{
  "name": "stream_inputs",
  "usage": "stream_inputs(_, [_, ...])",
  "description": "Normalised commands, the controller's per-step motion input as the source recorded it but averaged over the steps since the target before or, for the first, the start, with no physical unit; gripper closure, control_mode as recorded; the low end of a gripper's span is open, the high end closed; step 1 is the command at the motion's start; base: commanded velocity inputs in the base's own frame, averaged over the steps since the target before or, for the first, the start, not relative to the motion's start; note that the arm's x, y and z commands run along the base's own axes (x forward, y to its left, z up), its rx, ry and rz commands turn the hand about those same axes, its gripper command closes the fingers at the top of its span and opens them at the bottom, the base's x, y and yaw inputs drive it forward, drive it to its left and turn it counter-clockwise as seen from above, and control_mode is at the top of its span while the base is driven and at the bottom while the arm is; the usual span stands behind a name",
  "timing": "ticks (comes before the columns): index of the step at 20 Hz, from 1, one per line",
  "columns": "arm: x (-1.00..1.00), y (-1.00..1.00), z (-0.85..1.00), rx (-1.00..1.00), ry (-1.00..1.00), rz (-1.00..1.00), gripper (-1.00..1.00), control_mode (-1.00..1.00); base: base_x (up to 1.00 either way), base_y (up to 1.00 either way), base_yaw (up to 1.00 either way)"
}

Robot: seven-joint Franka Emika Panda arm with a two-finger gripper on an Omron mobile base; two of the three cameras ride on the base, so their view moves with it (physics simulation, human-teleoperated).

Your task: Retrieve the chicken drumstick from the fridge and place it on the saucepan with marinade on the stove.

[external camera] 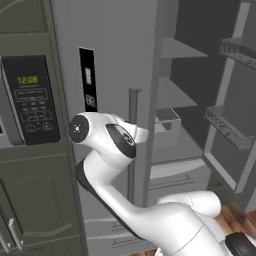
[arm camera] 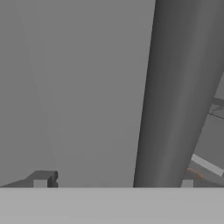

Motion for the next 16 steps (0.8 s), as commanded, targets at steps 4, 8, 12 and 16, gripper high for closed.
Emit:
stream_inputs(4, [-0.11, 1.00, 0.00, -0.03, 0.00, -0.09, -1.00, -1.00, 0.00, 0.00, 0.00])
stream_inputs(8, [-0.13, 1.00, -0.01, -0.03, -0.02, -0.10, -1.00, -1.00, 0.00, 0.00, 0.00])
stream_inputs(12, [0.00, 0.56, -0.06, -0.01, -0.09, -0.11, -1.00, -1.00, 0.00, 0.00, 0.00])
stream_inputs(16, [0.05, 0.25, -0.14, 0.00, -0.12, -0.11, -1.00, -1.00, 0.00, 0.00, 0.00])
